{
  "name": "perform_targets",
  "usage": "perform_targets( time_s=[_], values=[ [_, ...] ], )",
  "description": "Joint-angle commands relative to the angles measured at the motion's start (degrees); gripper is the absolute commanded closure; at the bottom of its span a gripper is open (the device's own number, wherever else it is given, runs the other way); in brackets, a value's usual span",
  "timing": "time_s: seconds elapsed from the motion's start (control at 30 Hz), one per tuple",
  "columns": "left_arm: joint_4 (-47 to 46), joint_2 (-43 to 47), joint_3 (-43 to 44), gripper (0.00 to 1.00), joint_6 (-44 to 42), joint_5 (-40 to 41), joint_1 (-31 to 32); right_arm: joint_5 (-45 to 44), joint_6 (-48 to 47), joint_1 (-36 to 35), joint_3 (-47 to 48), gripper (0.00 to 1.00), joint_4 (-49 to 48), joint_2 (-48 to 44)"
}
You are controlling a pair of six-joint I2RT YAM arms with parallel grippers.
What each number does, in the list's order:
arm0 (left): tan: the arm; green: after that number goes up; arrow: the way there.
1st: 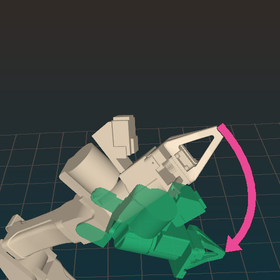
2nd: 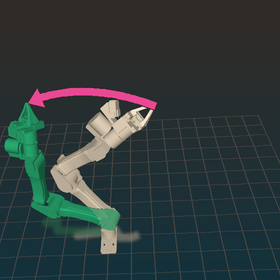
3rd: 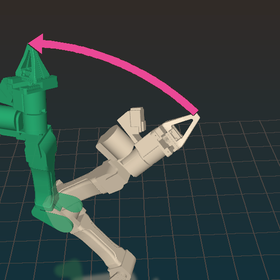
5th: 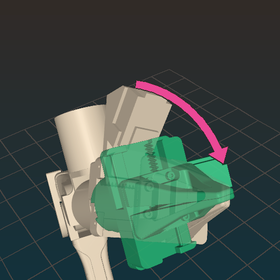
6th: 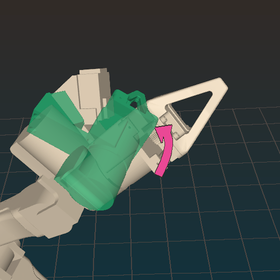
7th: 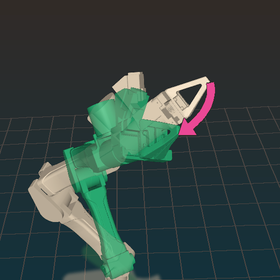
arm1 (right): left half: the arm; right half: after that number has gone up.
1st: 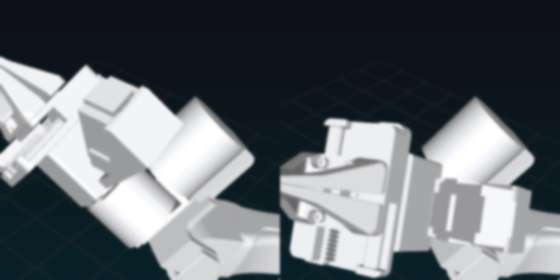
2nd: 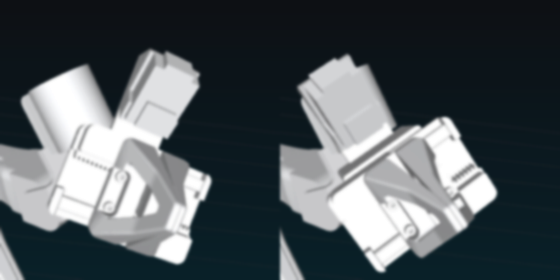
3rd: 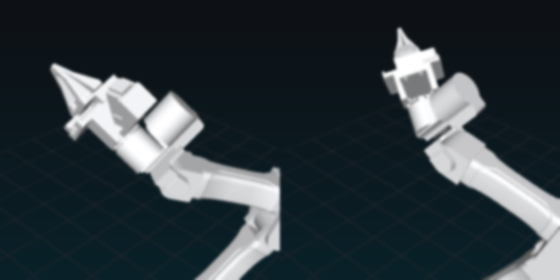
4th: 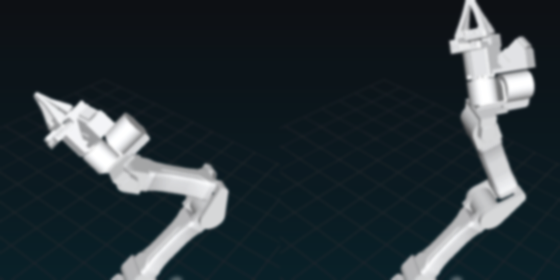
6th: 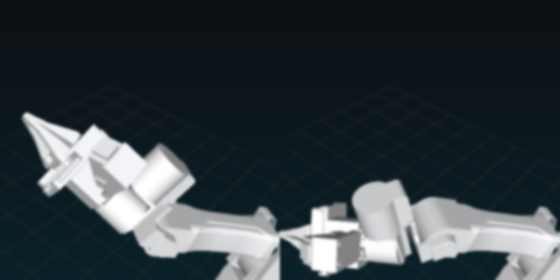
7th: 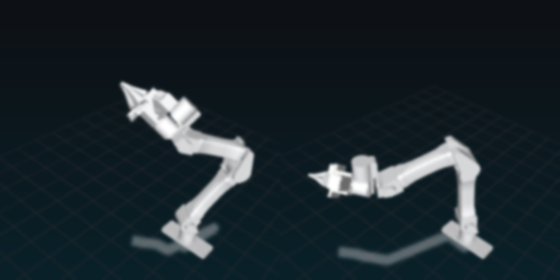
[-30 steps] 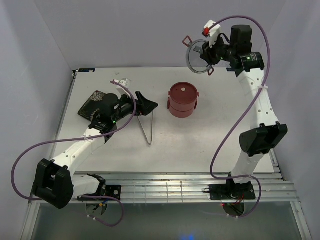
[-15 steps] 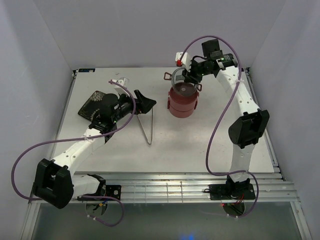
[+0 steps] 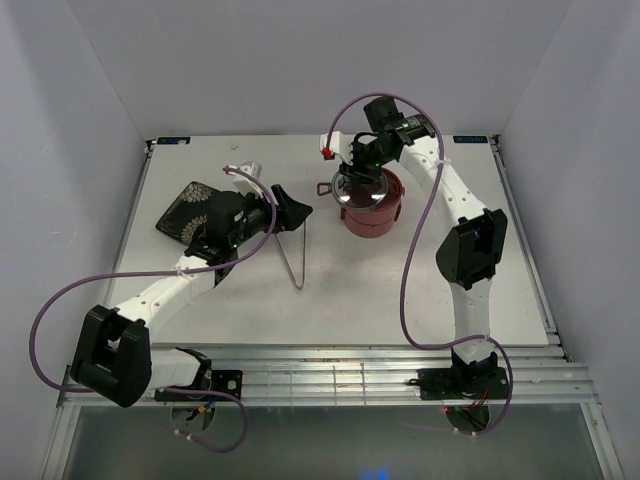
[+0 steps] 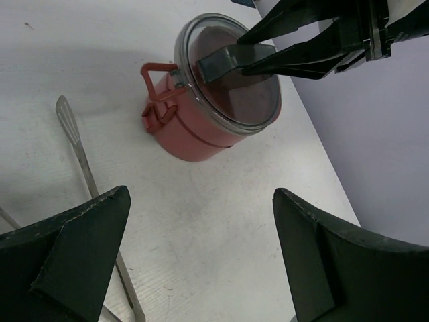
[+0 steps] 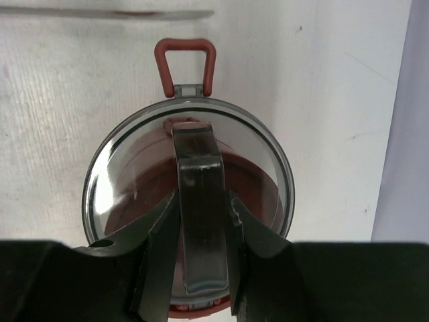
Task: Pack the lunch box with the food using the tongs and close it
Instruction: Place the box lid in the packing box.
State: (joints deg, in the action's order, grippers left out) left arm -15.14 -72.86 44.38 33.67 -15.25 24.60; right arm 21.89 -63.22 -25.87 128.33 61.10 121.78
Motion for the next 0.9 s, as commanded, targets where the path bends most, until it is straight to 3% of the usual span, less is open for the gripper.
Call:
perform_targets(
  time_s=[0.0,0.57,0.87],
  values=[
    [-2.0,1.9,-1.1,0.02,-0.4,3.0,-0.1,-5.2,0.9,0.4,-1.7,0.91,1.3,-1.0],
    [-2.8,5.4,-3.1,0.02,-0.3,5.0,-0.1,-14.9,4.9,-0.1,0.3,0.92,-1.0,-5.0],
    [-2.7,6.3,-2.7,0.02,-0.1,4.5,-0.1,-16.8,3.7,0.7,-6.0,0.92,-4.9,-12.0]
  ],
)
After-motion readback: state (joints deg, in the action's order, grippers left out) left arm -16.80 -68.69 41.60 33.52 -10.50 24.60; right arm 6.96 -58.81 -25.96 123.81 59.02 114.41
